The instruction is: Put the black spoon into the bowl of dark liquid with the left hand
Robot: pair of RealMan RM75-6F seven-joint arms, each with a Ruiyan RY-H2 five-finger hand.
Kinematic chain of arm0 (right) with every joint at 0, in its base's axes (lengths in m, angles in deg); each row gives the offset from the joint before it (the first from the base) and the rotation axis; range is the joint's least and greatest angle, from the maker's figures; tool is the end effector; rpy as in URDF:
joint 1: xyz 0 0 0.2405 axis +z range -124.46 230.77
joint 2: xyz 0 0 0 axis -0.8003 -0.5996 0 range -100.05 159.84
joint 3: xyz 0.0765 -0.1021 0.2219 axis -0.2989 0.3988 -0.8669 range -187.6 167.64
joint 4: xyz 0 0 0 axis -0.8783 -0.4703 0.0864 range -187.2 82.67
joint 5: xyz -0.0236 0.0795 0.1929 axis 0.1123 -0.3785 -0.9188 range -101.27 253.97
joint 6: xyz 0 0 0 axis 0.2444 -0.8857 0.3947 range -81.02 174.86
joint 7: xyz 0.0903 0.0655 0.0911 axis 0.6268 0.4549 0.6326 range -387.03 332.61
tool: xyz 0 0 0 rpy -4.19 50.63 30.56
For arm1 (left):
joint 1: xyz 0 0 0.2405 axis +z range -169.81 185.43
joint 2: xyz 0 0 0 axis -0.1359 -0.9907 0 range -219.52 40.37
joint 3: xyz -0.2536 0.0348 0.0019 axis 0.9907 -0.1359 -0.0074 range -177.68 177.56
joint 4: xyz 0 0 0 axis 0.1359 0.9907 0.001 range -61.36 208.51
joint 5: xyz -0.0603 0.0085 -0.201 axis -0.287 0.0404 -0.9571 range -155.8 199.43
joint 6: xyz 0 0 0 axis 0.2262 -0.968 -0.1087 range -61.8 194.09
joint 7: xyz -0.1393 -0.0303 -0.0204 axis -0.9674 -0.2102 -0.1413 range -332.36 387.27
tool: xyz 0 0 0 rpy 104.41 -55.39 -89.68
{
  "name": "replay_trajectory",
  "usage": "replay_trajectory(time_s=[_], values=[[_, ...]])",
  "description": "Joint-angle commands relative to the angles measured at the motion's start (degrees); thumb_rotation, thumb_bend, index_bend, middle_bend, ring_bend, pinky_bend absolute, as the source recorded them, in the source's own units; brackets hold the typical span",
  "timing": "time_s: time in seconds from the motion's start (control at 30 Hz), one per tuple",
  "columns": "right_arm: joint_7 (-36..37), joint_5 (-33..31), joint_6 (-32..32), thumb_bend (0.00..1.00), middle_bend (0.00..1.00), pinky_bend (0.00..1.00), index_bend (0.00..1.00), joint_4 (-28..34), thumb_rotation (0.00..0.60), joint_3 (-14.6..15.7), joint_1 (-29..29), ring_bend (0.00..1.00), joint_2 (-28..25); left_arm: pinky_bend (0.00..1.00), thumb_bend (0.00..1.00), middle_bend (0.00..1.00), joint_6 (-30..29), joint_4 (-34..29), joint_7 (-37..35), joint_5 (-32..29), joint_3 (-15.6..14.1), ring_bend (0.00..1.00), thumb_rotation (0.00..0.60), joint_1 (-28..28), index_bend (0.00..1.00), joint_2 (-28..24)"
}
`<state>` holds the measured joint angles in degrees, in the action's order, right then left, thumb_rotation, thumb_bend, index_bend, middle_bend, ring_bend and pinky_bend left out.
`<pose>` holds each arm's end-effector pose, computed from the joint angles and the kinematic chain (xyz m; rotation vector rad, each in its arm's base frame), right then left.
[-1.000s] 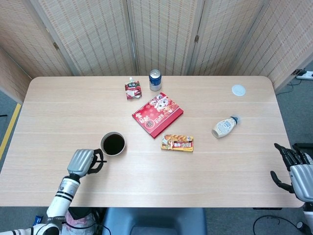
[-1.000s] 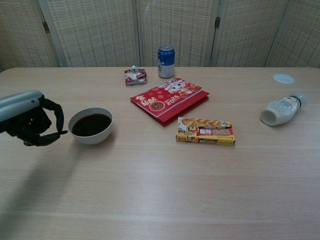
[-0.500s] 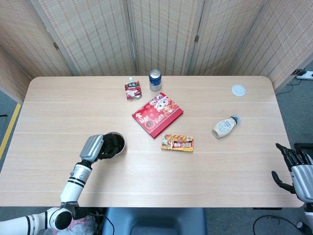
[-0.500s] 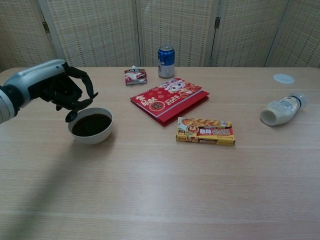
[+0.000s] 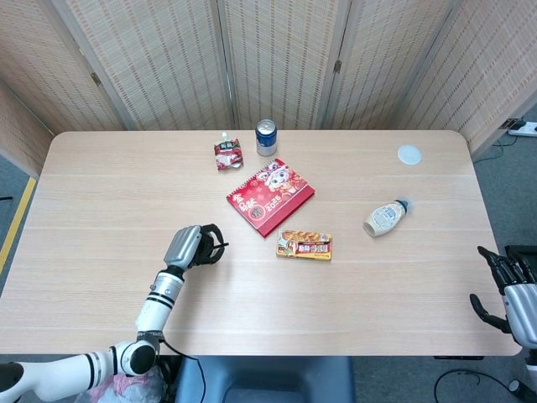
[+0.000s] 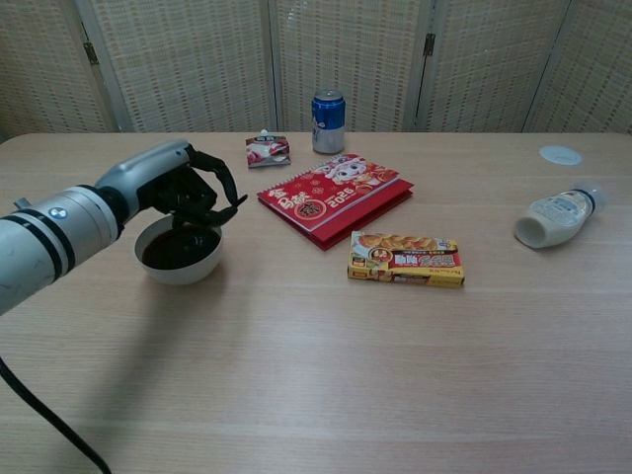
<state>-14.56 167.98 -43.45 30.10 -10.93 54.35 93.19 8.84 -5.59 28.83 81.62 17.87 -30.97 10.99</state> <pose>-0.3389 -0.1545 0.1828 1.3929 -0.8897 0.9693 -0.1365 0.3447 -0.0493 -1.4890 -1.4578 -1.2360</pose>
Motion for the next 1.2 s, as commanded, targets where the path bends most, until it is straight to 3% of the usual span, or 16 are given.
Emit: replay_trajectory(time_s=[0.03,0.47,1.2], values=[[0.1,0.0,-0.1,0.31,0.18,0.12,0.04,0.0,0.600,0.0,-0.1,0.20,0.0,0.75,0.47,0.92,0.2,3.3,0.4,-0.4,0.2,0.85,0.600,-1.2,0.69,2.3],[0.7,0.3,-0.8,0.31,0.18,0.12,0.04,-0.5,0.600,-0.2,-0.3,0.21,0.2,0.75,0.47,0.92,-1.1,12.0,2.5,1.5,-1.1,0.85,0.600,-2.2,0.70,5.7],[1.9,0.2,-1.3,0.31,0.18,0.12,0.04,-1.6,0.600,-0.2,-0.7,0.21,0.5,0.75,0.47,0.92,-0.1,5.3,5.5,-0.6,-1.9,0.85,0.600,-0.4,0.69,3.0]])
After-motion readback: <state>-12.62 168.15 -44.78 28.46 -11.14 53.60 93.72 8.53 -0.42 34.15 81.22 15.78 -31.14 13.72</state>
